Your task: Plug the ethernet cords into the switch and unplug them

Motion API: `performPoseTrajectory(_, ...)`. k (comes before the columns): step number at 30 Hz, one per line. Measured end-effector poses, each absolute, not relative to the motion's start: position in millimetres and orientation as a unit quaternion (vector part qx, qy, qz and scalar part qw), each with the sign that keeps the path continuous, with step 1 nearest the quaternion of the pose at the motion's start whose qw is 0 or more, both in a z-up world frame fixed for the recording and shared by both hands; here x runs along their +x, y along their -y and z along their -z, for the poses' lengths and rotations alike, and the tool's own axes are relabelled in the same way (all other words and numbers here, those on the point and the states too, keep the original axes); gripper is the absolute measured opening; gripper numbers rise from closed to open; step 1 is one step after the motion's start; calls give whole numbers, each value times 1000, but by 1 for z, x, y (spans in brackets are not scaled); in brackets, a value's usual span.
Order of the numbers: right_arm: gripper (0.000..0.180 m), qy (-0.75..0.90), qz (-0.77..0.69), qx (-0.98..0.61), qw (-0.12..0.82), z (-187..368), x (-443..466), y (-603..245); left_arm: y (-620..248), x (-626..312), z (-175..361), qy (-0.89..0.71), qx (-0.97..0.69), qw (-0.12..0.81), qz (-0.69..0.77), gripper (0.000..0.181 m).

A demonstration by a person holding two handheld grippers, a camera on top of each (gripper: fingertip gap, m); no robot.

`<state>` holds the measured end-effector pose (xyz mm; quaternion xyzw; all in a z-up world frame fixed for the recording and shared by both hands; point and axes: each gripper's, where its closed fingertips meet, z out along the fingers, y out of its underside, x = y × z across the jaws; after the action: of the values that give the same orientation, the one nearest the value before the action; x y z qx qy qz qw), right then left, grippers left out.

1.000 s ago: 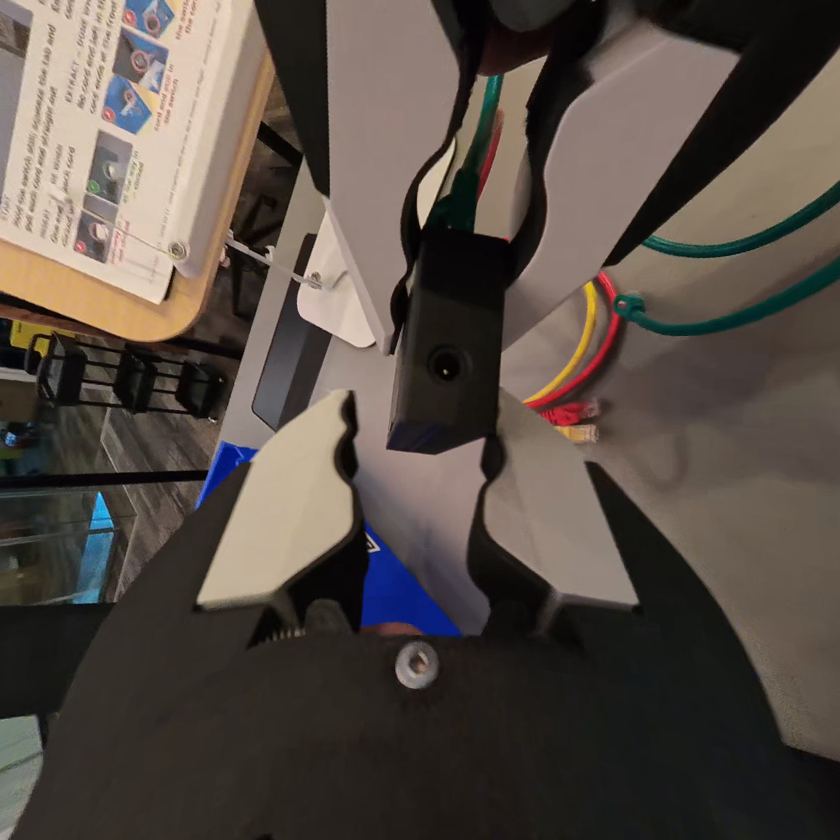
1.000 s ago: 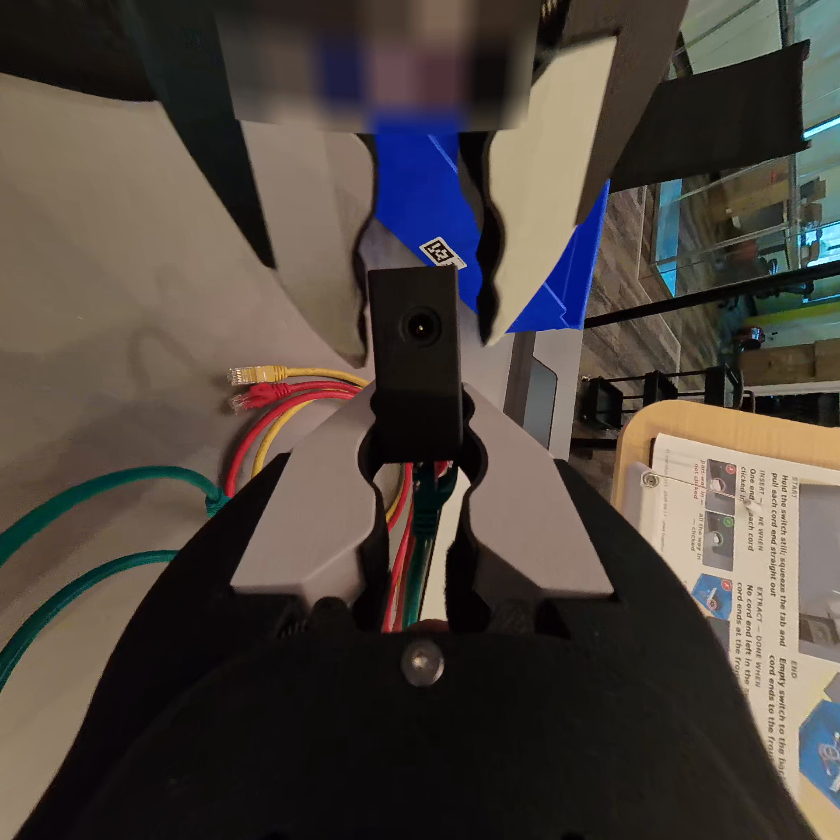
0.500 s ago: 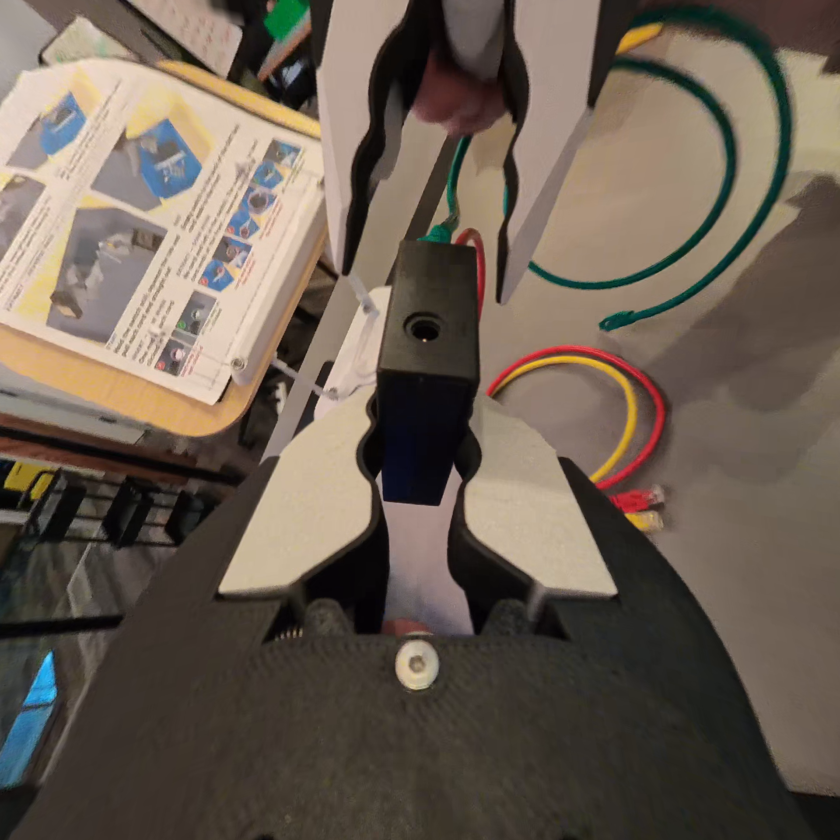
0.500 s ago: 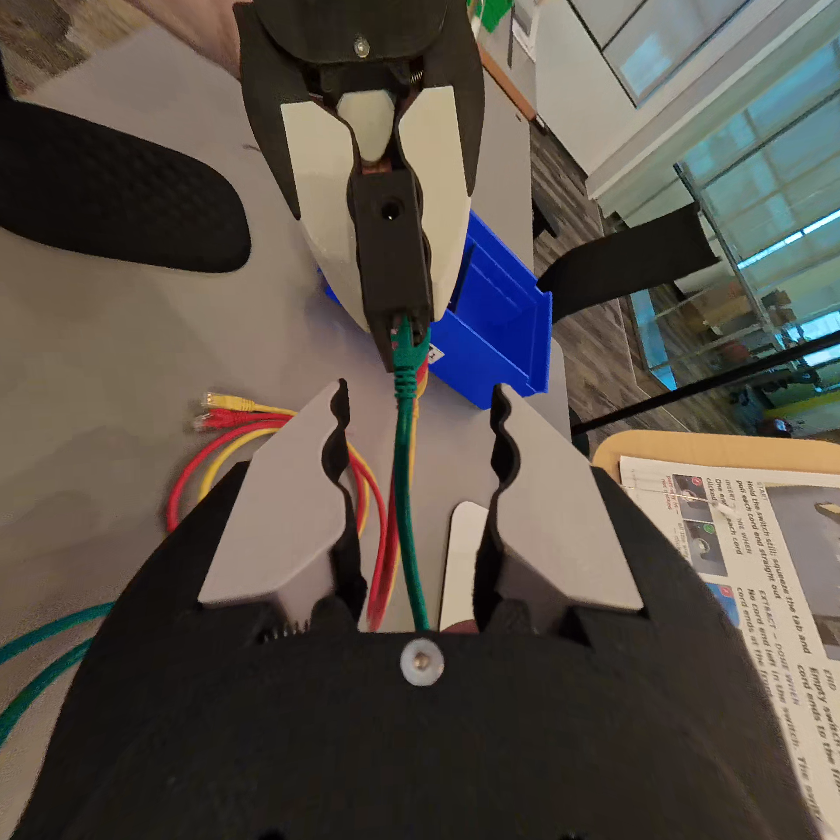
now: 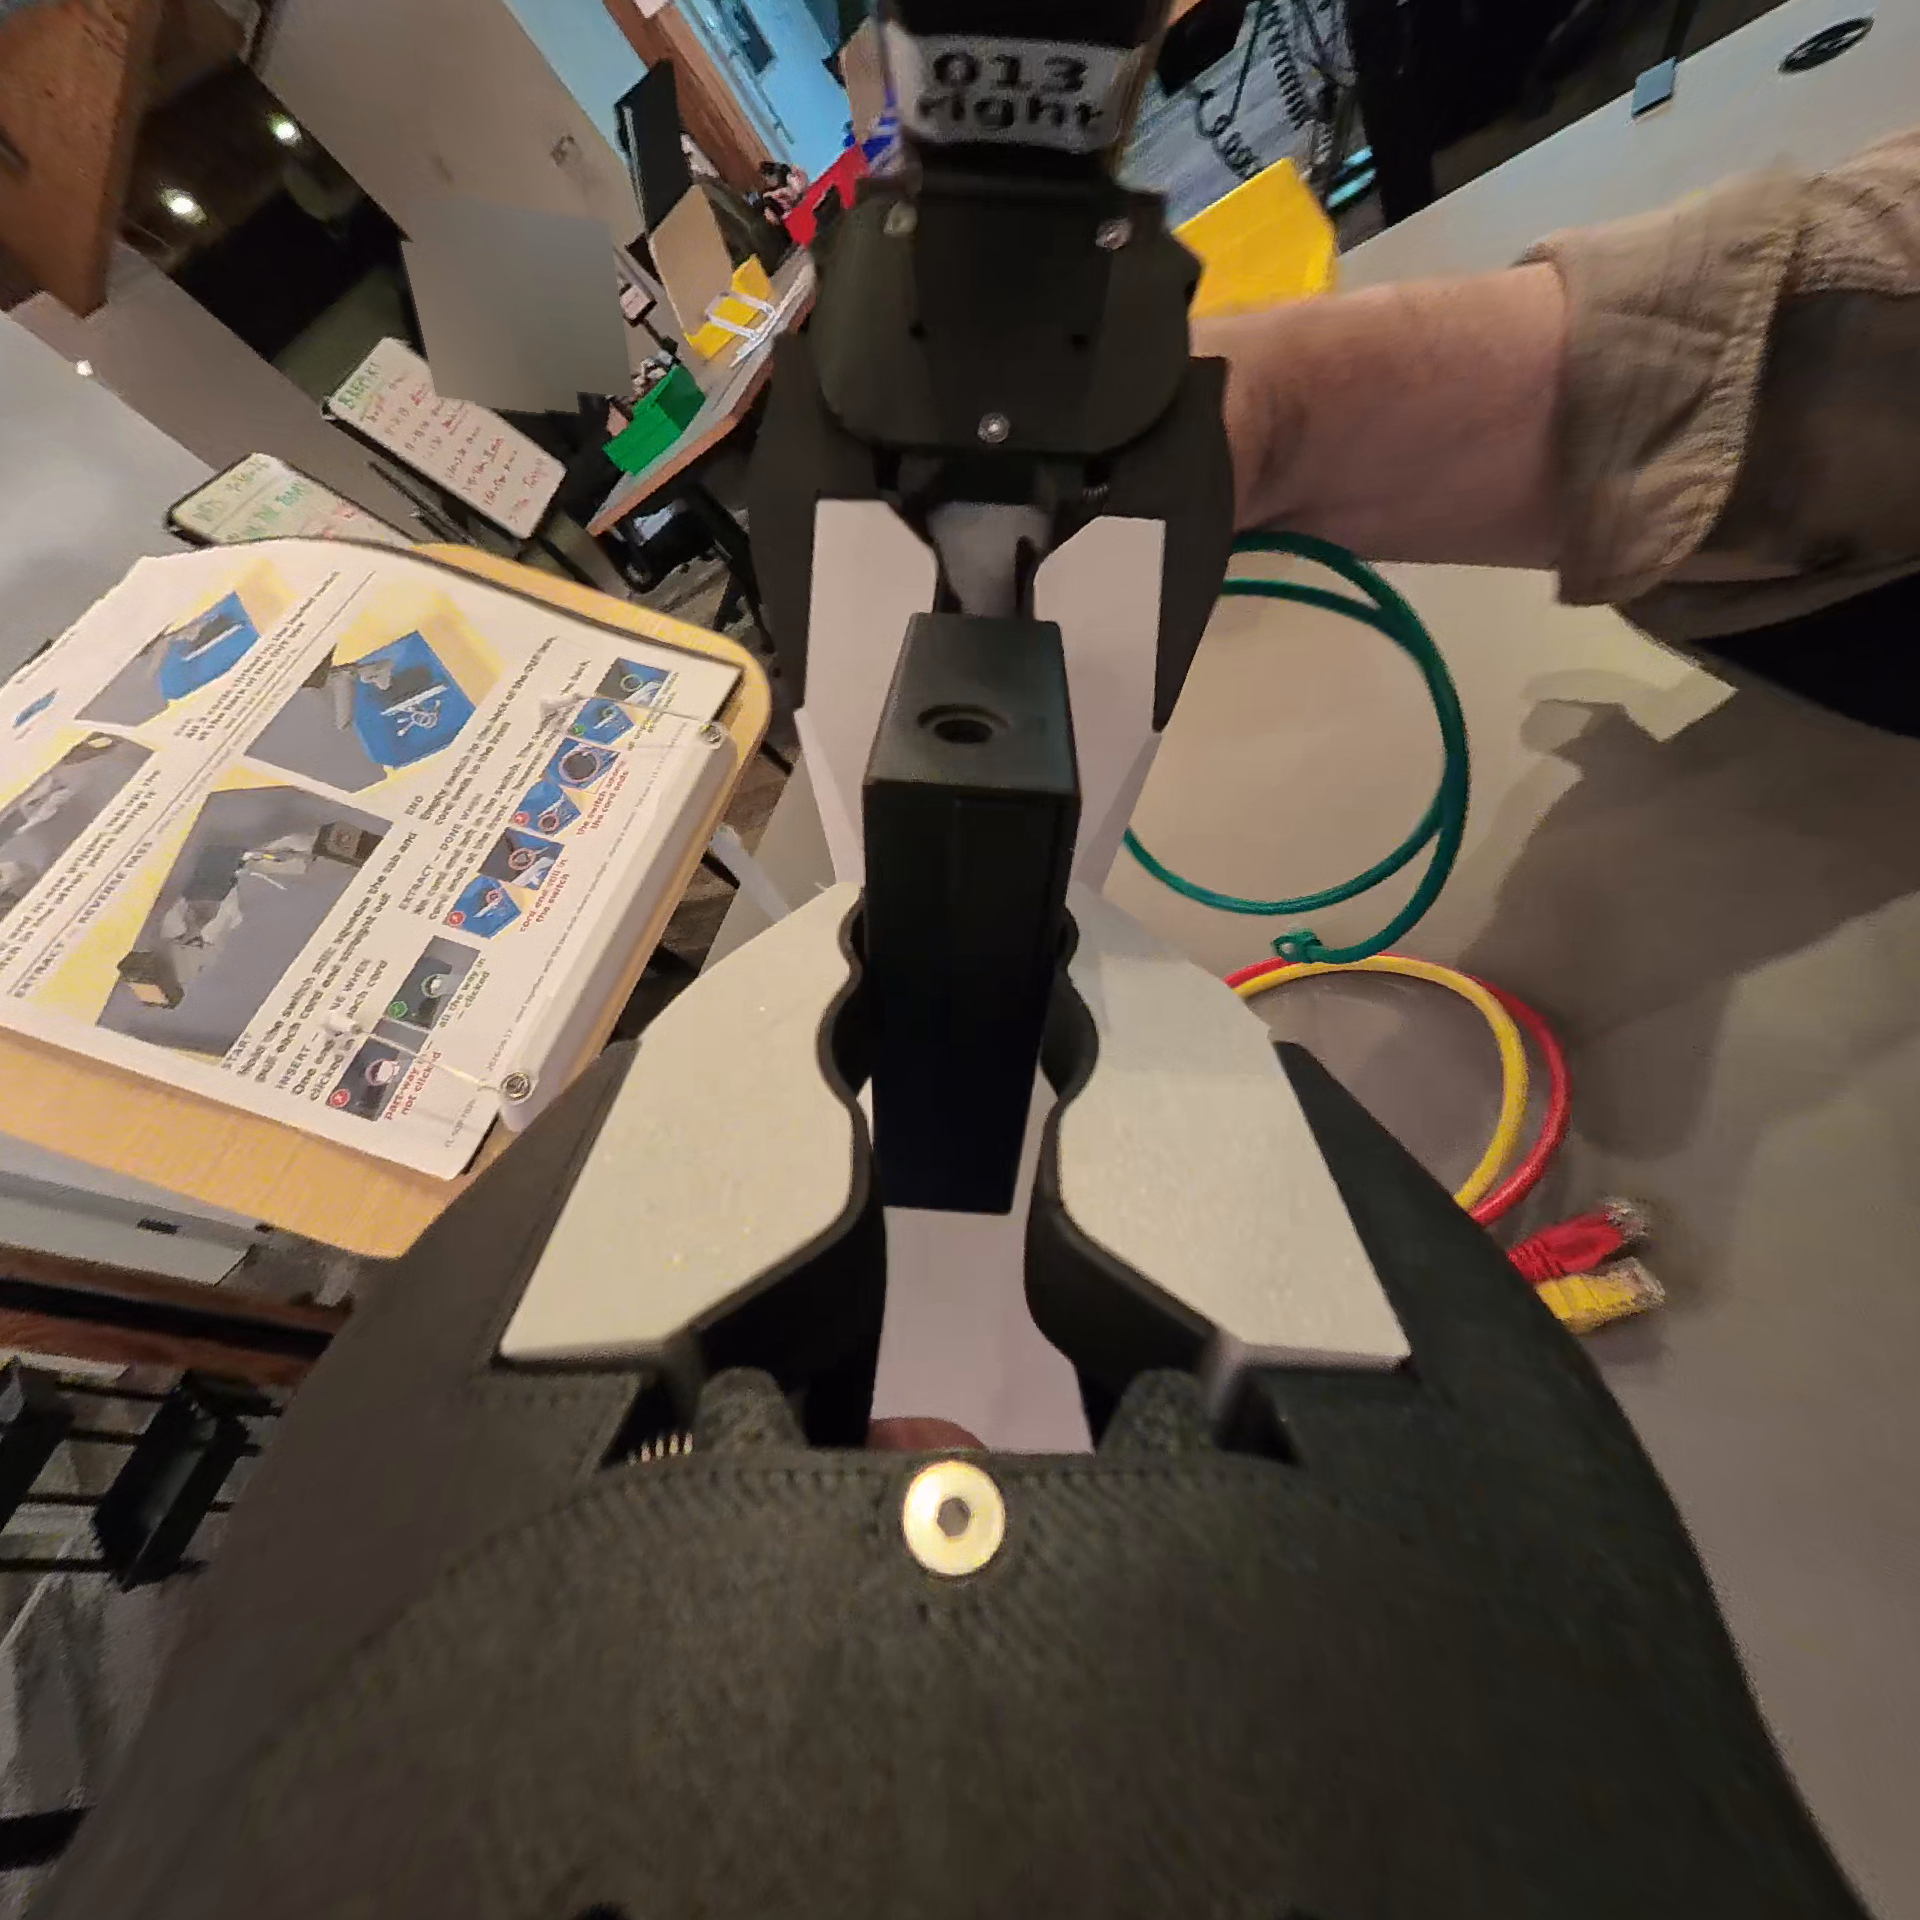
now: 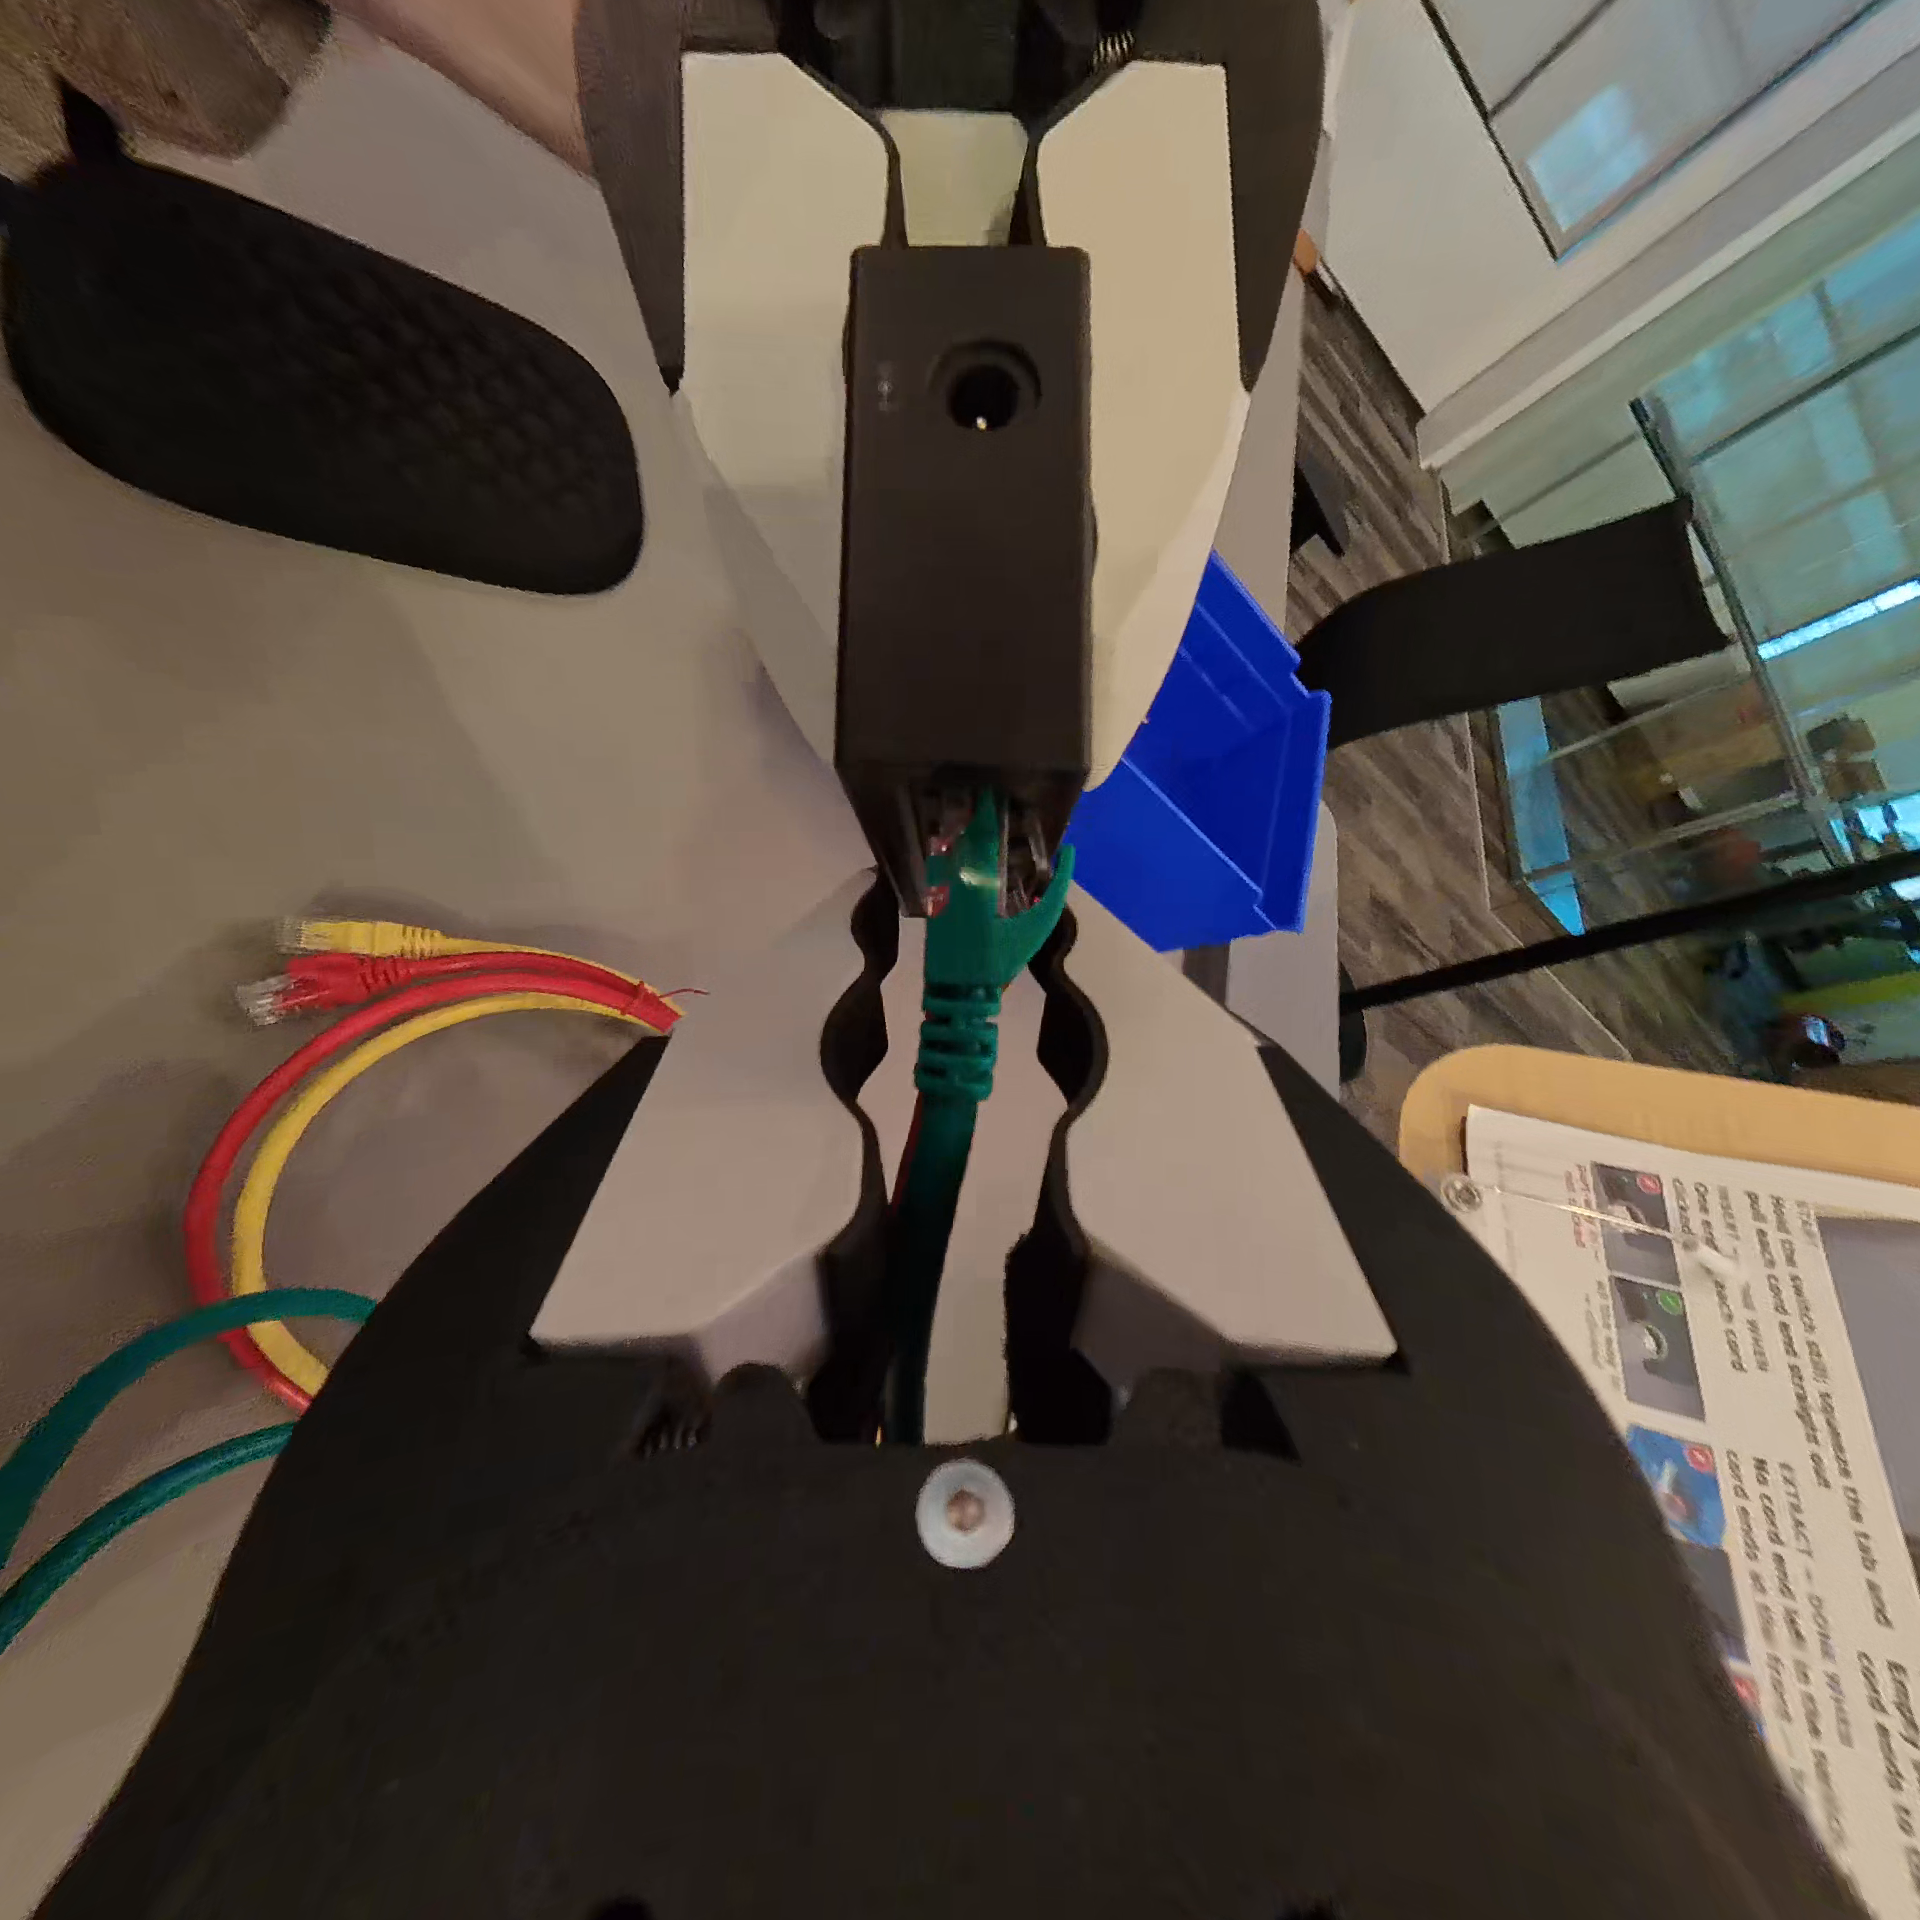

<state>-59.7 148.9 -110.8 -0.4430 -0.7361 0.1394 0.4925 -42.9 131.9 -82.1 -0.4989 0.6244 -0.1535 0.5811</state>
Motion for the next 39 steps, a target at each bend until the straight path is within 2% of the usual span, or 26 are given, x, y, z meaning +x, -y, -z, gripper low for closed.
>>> performPoseTrajectory(2, 23, 733, -109, -460, 490, 114, -57, -158, -140, -45, 84, -619, -511, 581, 135, 34)
performPoseTrajectory(3, 23, 732, -80, -472, 485, 117, -54, -166, -146, -47, 83, -613, -523, 580, 120, 54)
performPoseTrajectory(4, 23, 728, -54, -482, 484, 119, -50, -173, -150, -48, 81, -612, -532, 576, 106, 65)
performPoseTrajectory(10, 23, 716, 52, -497, 487, 117, -41, -192, -159, -47, 81, -645, -562, 518, -5, 85)
performPoseTrajectory(16, 22, 706, 124, -503, 483, 112, -42, -198, -176, -46, 97, -670, -568, 470, -93, 79)
performPoseTrajectory(17, 23, 705, 123, -500, 488, 111, -44, -196, -175, -44, 98, -675, -564, 467, -87, 70)
performPoseTrajectory(19, 23, 702, 120, -501, 492, 110, -48, -195, -174, -42, 96, -679, -555, 474, -79, 39)
performPoseTrajectory(20, 23, 701, 121, -501, 493, 109, -49, -195, -174, -43, 96, -680, -555, 473, -77, 34)
performPoseTrajectory(24, 25, 696, 103, -490, 514, 104, -53, -195, -175, -45, 92, -683, -532, 489, -101, 32)
performPoseTrajectory(26, 53, 685, 57, -477, 548, 86, -53, -186, -177, -50, 90, -682, -523, 500, -106, 31)
performPoseTrajectory(29, 57, 677, -41, -466, 568, 62, -39, -167, -173, -55, 80, -668, -513, 533, -81, 32)
performPoseTrajectory(32, 70, 661, -146, -474, 563, 50, -17, -158, -168, -57, 71, -666, -488, 559, -74, 32)
performPoseTrajectory(34, 66, 619, -262, -436, 598, 14, 5, -141, -164, -57, 63, -662, -480, 573, -57, 32)
performPoseTrajectory(36, 52, 556, -348, -398, 641, -23, 40, -134, -162, -60, 53, -651, -478, 588, -43, 32)
performPoseTrajectory(37, 55, 538, -360, -402, 648, -26, 54, -140, -161, -60, 49, -647, -475, 596, -33, 32)
performPoseTrajectory(39, 48, 525, -327, -449, 645, -2, 71, -170, -155, -60, 40, -646, -468, 603, -6, 32)
